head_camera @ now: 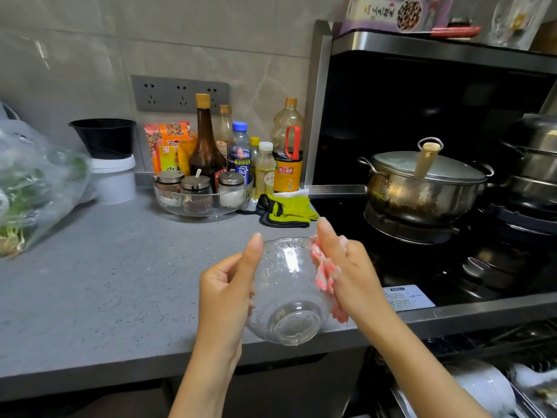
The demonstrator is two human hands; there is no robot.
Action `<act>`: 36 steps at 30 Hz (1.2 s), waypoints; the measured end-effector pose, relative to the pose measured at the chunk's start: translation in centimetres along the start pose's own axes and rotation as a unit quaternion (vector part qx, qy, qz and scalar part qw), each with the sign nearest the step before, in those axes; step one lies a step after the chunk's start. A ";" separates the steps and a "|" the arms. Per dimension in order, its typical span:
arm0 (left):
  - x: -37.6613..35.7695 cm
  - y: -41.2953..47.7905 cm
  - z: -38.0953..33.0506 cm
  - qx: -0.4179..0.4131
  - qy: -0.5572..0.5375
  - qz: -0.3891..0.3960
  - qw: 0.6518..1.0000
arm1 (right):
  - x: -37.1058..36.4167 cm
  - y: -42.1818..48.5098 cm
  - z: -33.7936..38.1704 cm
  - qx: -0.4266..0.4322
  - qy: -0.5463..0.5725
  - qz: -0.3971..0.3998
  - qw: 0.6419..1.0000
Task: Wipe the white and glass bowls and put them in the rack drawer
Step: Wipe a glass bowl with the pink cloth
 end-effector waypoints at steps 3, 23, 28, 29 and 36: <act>0.0 0.5 0.0 -0.026 0.046 0.054 0.997 | 0.9 0.6 0.7 0.008 -0.024 0.010 1.000; -1.1 1.1 -0.1 -0.128 0.124 -0.056 0.982 | -4.2 -0.8 -0.7 0.168 -0.287 -0.038 0.943; -1.0 0.6 -0.3 -0.137 0.118 -0.053 0.982 | -3.4 -0.6 -1.3 0.156 -0.235 -0.040 0.959; -0.9 0.5 -0.4 -0.136 0.105 -0.058 0.983 | -3.0 -0.5 -1.4 0.122 -0.169 -0.030 0.978; -1.7 0.3 -0.3 -0.133 0.125 -0.031 0.983 | -4.0 -1.3 -0.5 0.206 -0.342 -0.090 0.912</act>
Point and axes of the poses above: each hand's wrist, its own y-axis towards the middle knuckle, its own x-axis out of the back of the hand, z = x × y, the point moved 1 cm from there along y, towards the middle knuckle, and after that the axes turned 14 degrees about -y, right-handed, at the moved point
